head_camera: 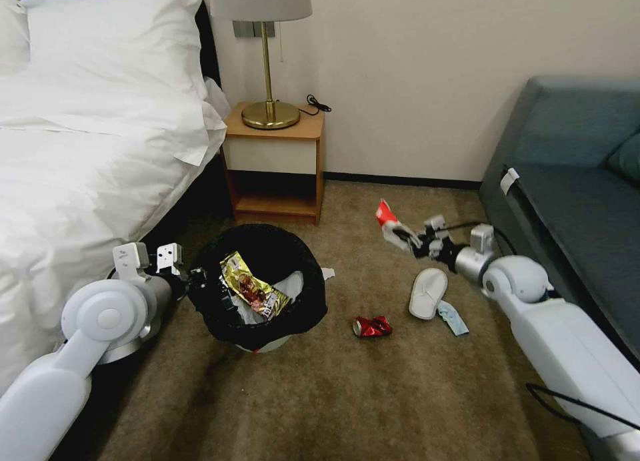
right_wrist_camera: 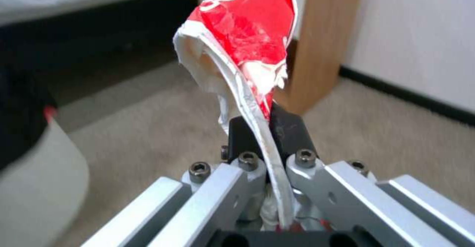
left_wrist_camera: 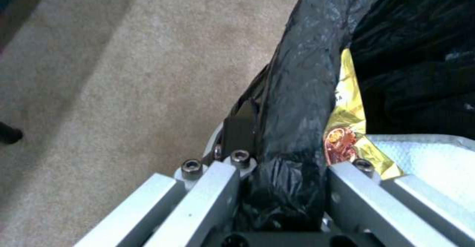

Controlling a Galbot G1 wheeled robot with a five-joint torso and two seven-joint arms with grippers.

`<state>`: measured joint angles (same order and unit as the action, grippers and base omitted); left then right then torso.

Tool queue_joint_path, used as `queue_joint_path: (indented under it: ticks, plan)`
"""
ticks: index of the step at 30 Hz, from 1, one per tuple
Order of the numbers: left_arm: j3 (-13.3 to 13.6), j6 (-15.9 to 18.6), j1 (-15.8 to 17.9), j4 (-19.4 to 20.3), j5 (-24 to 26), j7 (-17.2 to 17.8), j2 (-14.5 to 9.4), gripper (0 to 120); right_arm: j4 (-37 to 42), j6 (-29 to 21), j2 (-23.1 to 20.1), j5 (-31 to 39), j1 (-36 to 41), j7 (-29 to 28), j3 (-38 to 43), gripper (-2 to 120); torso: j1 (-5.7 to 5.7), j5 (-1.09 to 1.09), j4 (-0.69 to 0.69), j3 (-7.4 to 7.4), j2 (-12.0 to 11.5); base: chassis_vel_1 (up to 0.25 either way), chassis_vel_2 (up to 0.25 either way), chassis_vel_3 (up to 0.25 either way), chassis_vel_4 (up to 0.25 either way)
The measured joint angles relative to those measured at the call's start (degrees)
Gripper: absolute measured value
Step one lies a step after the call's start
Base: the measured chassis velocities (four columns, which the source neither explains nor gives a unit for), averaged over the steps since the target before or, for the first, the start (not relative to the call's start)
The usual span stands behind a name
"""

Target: Pick up the trash bin, then pick up the garbage on the floor and place it into the trash bin.

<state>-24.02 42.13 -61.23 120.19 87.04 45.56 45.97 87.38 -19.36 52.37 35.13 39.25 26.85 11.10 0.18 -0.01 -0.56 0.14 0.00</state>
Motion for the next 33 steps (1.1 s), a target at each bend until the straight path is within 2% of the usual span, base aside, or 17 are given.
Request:
queue_joint_path:
  ticks: [18,33]
  plan:
    - [1.49,0.00,-0.05,0.87,0.70,0.33,0.67,3,15.68,-4.64,1.44,4.81,-4.15,-3.10,-5.19,0,0.00,0.00,-0.01,0.00,0.00,0.000,0.000,0.000,0.000]
    - [2.30,0.00,-0.02,1.43,0.70,0.33,0.94,3,19.58,-6.48,3.21,4.88,-5.31,-3.72,-12.90,0,0.00,0.01,-0.01,0.00,0.00,0.000,0.000,0.000,0.000]
